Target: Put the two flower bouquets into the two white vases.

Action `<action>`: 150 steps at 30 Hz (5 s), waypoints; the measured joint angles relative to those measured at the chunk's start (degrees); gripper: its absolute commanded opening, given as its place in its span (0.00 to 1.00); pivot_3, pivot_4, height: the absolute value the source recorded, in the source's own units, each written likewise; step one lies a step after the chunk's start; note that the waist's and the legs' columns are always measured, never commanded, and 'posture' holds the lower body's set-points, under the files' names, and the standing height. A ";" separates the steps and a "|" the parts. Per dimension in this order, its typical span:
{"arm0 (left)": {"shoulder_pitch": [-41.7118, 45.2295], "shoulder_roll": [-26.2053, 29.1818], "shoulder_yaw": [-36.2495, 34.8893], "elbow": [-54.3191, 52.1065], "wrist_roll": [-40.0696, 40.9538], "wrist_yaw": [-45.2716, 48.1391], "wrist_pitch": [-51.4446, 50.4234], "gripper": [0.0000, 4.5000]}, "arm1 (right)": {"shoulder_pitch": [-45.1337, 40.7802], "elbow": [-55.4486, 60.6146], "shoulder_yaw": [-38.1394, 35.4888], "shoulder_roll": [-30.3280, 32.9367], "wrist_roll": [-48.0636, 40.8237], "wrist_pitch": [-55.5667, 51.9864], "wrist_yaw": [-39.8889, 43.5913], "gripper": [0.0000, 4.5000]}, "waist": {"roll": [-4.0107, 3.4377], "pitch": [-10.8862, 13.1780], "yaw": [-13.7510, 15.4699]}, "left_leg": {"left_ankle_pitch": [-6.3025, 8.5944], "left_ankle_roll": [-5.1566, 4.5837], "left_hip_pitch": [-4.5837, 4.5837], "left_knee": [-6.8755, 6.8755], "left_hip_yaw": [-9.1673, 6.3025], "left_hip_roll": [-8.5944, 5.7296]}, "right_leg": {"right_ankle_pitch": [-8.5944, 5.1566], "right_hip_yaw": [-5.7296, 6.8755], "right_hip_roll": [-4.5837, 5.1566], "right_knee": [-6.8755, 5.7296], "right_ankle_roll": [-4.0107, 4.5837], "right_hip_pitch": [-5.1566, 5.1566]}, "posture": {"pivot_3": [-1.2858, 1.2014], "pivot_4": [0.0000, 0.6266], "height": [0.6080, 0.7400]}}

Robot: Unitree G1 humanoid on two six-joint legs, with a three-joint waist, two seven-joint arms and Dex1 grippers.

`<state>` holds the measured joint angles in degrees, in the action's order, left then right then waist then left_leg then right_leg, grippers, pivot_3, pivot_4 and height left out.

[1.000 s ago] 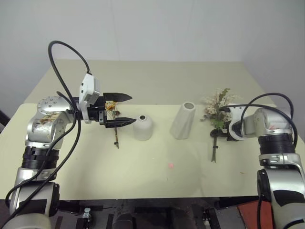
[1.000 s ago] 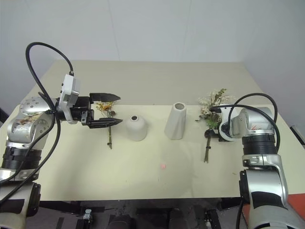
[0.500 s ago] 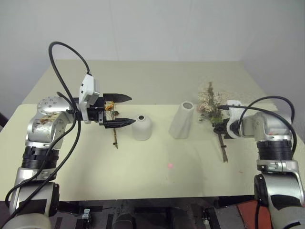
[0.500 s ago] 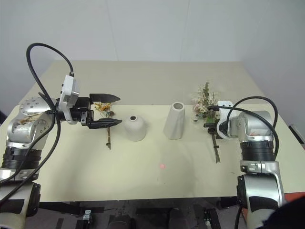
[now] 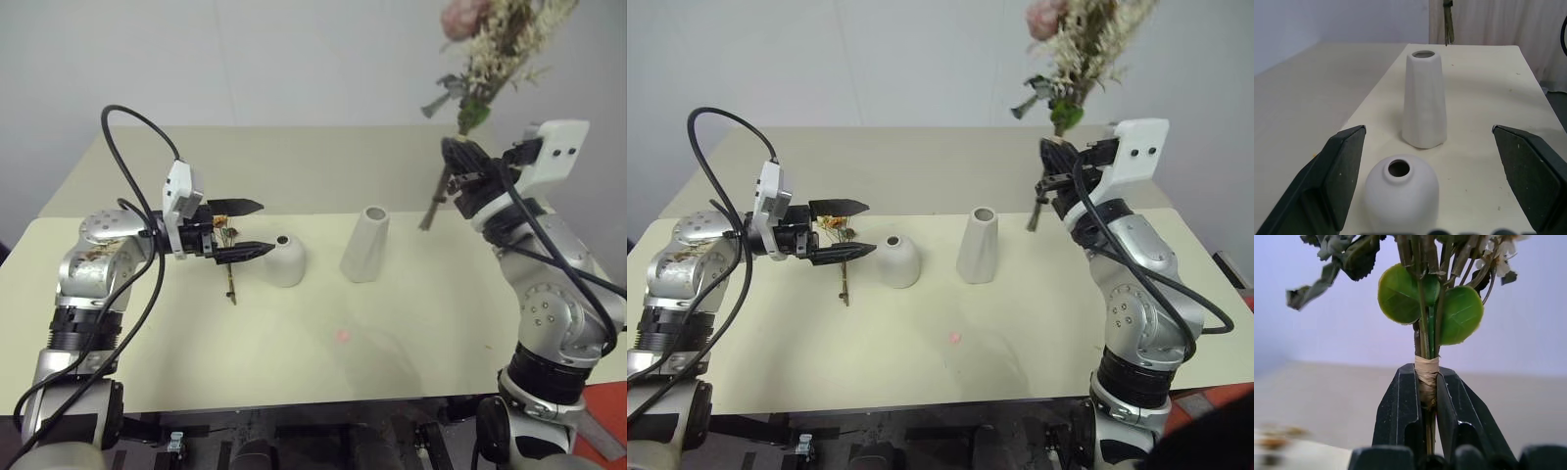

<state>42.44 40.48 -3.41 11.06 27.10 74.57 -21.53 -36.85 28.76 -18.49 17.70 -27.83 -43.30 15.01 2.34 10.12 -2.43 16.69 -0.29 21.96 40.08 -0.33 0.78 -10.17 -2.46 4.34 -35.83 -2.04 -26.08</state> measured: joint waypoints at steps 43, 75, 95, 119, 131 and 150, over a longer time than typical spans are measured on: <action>2.59 0.90 -1.68 0.94 2.63 -0.05 -3.79 1.00 | -1.87 -14.66 11.80 -3.74 5.24 21.79 3.20 0.05 | -0.04 -0.02 -0.15 | -0.02 0.03 -0.03 0.02 0.01 -0.01 | 0.00 0.00 0.01 0.00 0.01 0.00 | 0.52 0.24 1.00; 3.78 0.90 -2.36 1.09 2.51 -0.12 -3.37 1.00 | 1.56 -17.47 13.73 -4.12 7.63 22.21 1.96 0.05 | -0.04 -0.02 -0.20 | -0.02 0.03 0.01 0.01 0.01 -0.01 | 0.00 0.00 0.01 0.02 0.01 -0.02 | 0.52 0.24 1.00; 3.78 1.51 -2.42 1.07 2.51 -0.38 -3.38 1.00 | 6.52 -17.84 15.91 -5.64 10.27 24.11 2.57 0.49 | -0.04 -0.02 -0.18 | -0.03 0.04 0.01 0.01 0.01 -0.02 | 0.00 0.01 0.01 0.01 0.01 -0.03 | 0.52 0.24 1.00; 20.49 -4.66 17.24 21.73 -20.32 -29.49 -38.79 1.00 | 17.93 4.55 2.70 29.92 -13.87 2.81 24.87 1.00 | 0.01 -0.01 1.31 | 0.00 -0.01 -0.01 0.16 -0.07 -0.05 | -0.02 0.04 -0.03 0.06 -0.01 0.16 | 0.52 0.24 1.00; 27.53 -14.23 19.42 45.55 -27.87 -36.38 -29.51 0.60 | 18.25 6.90 1.06 36.08 -18.56 1.59 29.91 1.00 | 0.04 -0.01 1.60 | 0.06 -0.10 -0.89 0.11 -0.07 -0.05 | -0.09 0.06 0.01 0.69 -0.09 1.26 | 0.52 0.24 1.00; 20.12 -7.43 0.49 28.12 -20.67 -36.50 -17.26 0.01 | 21.69 6.87 -0.89 34.57 -18.36 1.72 28.30 1.00 | 0.06 -0.01 1.78 | 0.08 -0.12 -0.40 0.16 -0.09 -0.04 | -0.01 0.09 0.12 0.55 -0.10 0.84 | 0.52 0.24 1.00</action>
<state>62.56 33.05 -2.93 39.18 6.42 38.06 -38.79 -15.16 35.63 -19.38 52.27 -46.19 -41.58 43.31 2.40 10.11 -0.65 16.76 -0.41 21.56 40.24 -0.42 0.73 -10.18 -2.37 4.46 -35.28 -2.14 -25.24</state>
